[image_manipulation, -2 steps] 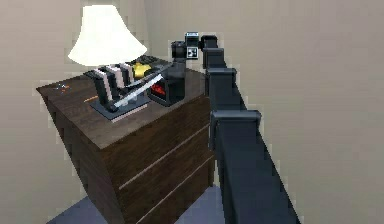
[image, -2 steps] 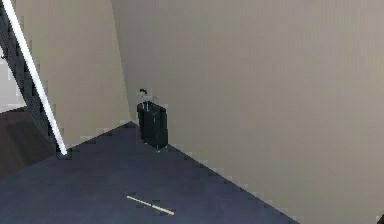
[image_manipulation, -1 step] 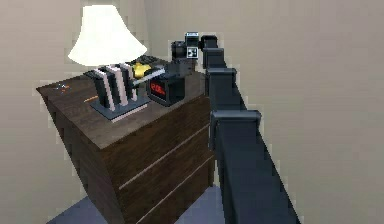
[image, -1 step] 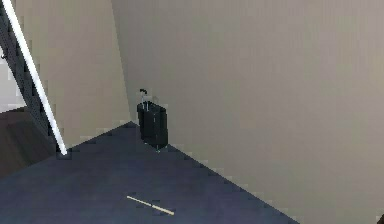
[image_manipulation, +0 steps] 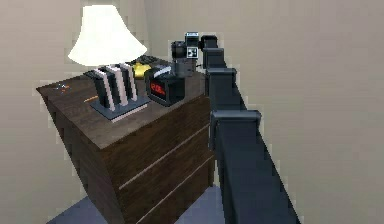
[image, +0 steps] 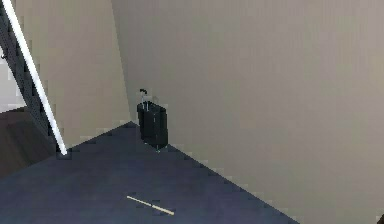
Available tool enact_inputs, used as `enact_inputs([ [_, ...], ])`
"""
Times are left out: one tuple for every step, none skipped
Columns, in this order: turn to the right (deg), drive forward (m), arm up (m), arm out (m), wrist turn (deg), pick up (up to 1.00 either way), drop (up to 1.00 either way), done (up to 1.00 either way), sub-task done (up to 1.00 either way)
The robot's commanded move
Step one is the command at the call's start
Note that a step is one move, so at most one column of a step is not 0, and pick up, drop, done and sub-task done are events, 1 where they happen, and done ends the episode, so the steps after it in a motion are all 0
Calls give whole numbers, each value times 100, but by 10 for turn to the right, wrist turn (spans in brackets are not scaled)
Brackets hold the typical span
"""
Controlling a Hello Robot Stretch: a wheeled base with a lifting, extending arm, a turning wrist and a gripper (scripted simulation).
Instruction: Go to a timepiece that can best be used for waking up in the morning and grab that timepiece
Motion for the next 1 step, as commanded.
enact_inputs([
  [0, 0, 0, 0, 0, 100, 0, 0, 0],
])
